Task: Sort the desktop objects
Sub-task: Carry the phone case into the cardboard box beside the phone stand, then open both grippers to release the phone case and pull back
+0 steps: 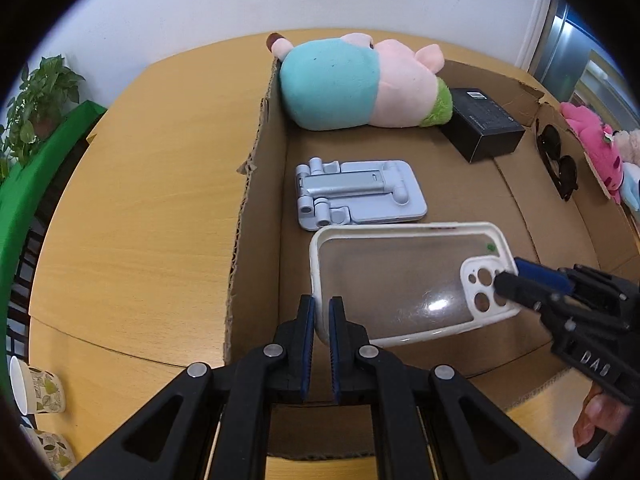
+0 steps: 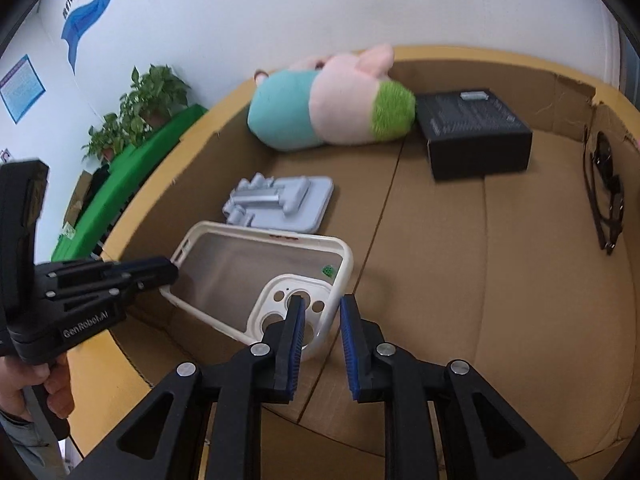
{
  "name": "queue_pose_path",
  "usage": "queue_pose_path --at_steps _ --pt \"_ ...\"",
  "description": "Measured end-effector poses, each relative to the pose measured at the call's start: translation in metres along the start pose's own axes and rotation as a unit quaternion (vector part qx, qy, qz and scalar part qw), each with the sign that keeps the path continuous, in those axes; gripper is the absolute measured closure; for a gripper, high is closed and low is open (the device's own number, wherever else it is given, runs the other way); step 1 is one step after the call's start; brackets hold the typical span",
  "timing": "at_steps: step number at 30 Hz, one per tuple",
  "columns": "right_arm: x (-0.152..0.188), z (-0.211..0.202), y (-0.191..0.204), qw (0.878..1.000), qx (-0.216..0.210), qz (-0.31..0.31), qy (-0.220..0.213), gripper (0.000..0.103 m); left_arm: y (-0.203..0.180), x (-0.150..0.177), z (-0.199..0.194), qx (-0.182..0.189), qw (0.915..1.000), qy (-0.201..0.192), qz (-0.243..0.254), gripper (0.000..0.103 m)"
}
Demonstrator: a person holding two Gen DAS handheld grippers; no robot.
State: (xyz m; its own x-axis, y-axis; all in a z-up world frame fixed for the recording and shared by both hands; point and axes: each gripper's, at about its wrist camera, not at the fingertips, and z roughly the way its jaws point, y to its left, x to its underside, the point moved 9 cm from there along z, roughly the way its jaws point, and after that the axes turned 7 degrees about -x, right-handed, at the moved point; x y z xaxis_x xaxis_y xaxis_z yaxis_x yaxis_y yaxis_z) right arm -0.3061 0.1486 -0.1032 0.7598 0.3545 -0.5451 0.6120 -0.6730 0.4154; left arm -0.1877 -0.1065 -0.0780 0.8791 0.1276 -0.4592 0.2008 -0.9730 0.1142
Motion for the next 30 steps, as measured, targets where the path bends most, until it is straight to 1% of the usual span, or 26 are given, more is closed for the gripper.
queue_pose_path --at_steps 2,4,6,7,8,10,11,12,13,14,15,16,17,20,21,22,23,24,25,26,28,30 --pt "0.005 0.006 0.003 1.0 -0.009 0.003 0.008 0.072 0.0 0.0 0.0 0.007 1.0 -0.001 -0.002 0.096" --pt "0.003 0.0 0.004 1.0 -0.019 0.006 -0.002 0.066 0.002 0.0 -0.005 0.008 0.9999 -0.006 -0.009 0.093" --pt "0.0 -0.012 0.001 1.0 -0.013 0.003 -0.018 0.05 0.005 -0.001 -0.016 -0.002 0.9996 -0.025 -0.013 0.089" --pt "-0.002 -0.026 0.0 0.999 -0.012 -0.001 -0.038 0.048 0.004 -0.003 -0.025 0.0 0.9991 -0.04 -0.015 0.088" --pt "-0.004 -0.036 0.0 0.999 -0.013 -0.003 -0.049 0.043 0.003 -0.004 -0.036 0.007 0.9981 -0.058 -0.018 0.085" --pt "-0.005 -0.071 -0.006 0.995 0.002 -0.006 -0.095 0.03 -0.006 -0.007 -0.063 0.027 0.9938 -0.105 -0.024 0.071" --pt "-0.005 -0.087 -0.009 0.993 0.011 -0.008 -0.116 0.016 -0.011 -0.008 -0.074 0.032 0.9907 -0.13 -0.025 0.054" --pt "-0.002 -0.105 -0.014 0.99 0.028 -0.009 -0.141 0.005 -0.017 -0.009 -0.089 0.036 0.9856 -0.163 -0.026 0.035" --pt "0.004 -0.125 -0.022 0.983 0.056 -0.011 -0.172 0.001 -0.026 -0.009 -0.103 0.037 0.9786 -0.201 -0.026 0.028" --pt "0.007 -0.135 -0.026 0.98 0.07 -0.013 -0.187 0.0 -0.036 -0.008 -0.113 0.037 0.9702 -0.238 -0.023 0.022" --pt "0.016 -0.147 -0.034 0.973 0.1 -0.02 -0.209 0.0 -0.045 -0.006 -0.118 0.039 0.964 -0.263 -0.017 0.022" --pt "0.023 -0.152 -0.042 0.968 0.122 -0.024 -0.219 0.0 -0.058 -0.003 -0.119 0.038 0.9589 -0.281 -0.009 0.022" --pt "0.027 -0.154 -0.048 0.966 0.134 -0.023 -0.222 0.0 -0.069 0.0 -0.113 0.033 0.9569 -0.288 -0.003 0.022" --pt "0.043 -0.144 -0.072 0.964 0.163 -0.006 -0.208 0.0 -0.088 0.007 -0.084 0.018 0.9594 -0.282 -0.004 0.022" --pt "0.043 -0.144 -0.074 0.962 0.168 -0.016 -0.214 0.0 -0.092 0.011 -0.074 0.011 0.9605 -0.278 -0.007 0.022" --pt "0.044 -0.145 -0.07 0.957 0.18 -0.037 -0.224 0.0 -0.093 0.014 -0.065 0.007 0.9616 -0.274 -0.013 0.022" --pt "0.043 -0.145 -0.072 0.956 0.186 -0.044 -0.225 0.0 -0.093 0.017 -0.055 0.008 0.963 -0.269 -0.019 0.022" --pt "0.043 -0.141 -0.072 0.956 0.186 -0.048 -0.223 0.0 -0.093 0.019 -0.052 0.011 0.96 -0.279 -0.028 0.022" --pt "0.042 -0.138 -0.073 0.957 0.186 -0.046 -0.22 0.0 -0.091 0.023 -0.058 0.004 0.9532 -0.301 -0.031 0.022" --pt "0.042 -0.138 -0.073 0.955 0.19 -0.047 -0.222 0.0 -0.09 0.023 -0.058 -0.003 0.9507 -0.308 -0.031 0.022" --pt "0.041 -0.137 -0.073 0.952 0.194 -0.049 -0.233 0.0 -0.089 0.024 -0.057 -0.002 0.9483 -0.316 -0.031 0.02" --pt "0.042 -0.136 -0.072 0.949 0.198 -0.051 -0.24 0.0 -0.088 0.024 -0.058 -0.004 0.9473 -0.319 -0.032 0.017"
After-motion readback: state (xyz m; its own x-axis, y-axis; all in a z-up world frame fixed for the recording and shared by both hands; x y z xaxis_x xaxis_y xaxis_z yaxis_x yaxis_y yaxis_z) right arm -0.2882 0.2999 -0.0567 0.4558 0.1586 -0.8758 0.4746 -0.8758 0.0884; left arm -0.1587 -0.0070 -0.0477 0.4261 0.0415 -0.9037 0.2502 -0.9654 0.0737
